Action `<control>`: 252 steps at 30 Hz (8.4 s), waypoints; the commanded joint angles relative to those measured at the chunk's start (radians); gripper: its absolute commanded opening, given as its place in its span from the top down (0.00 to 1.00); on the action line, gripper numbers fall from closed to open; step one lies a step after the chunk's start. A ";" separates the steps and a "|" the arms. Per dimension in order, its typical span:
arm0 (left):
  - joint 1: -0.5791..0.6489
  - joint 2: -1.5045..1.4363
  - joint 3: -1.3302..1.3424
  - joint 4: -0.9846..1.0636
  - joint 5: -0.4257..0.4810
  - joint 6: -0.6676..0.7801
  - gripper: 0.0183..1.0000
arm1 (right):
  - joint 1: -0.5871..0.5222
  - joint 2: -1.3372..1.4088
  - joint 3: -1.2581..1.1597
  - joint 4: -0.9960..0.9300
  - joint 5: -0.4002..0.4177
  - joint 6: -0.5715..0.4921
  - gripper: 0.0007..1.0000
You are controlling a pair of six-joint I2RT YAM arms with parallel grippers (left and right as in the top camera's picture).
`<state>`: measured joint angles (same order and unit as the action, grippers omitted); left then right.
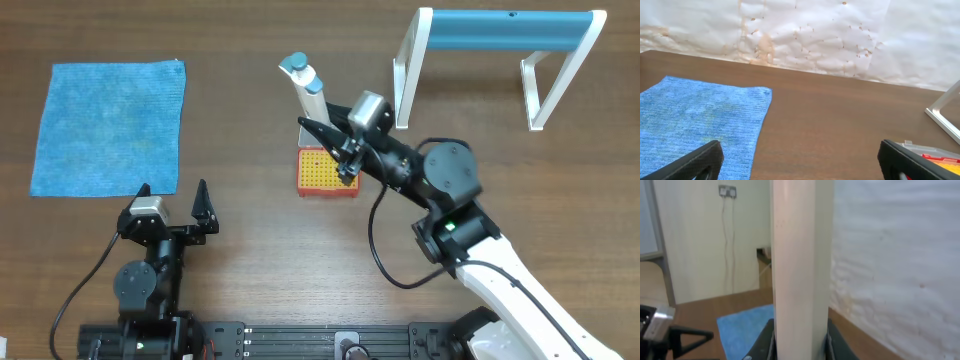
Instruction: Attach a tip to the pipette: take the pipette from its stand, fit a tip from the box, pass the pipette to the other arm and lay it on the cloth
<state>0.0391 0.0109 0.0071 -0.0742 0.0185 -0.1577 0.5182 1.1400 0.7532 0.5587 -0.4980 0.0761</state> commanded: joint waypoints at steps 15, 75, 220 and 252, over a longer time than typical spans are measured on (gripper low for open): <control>0.000 -0.007 -0.002 -0.006 -0.008 0.009 0.00 | -0.005 0.005 0.010 -0.301 -0.095 0.343 0.92; -0.088 1.530 0.778 1.050 1.524 -1.124 0.00 | -0.007 0.005 0.008 -0.419 -0.124 0.695 0.92; 0.334 2.071 2.658 -1.625 0.221 0.178 0.00 | -0.427 -0.175 0.010 -0.393 -0.181 0.464 0.18; -0.240 0.580 1.383 -1.373 0.076 -0.381 0.00 | -0.633 -1.136 -0.026 -1.550 0.031 -0.085 0.18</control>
<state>-0.1974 0.6731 1.4734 -1.4914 0.1547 -0.4992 -0.1097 0.0422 0.7235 -0.9638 -0.4877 0.0162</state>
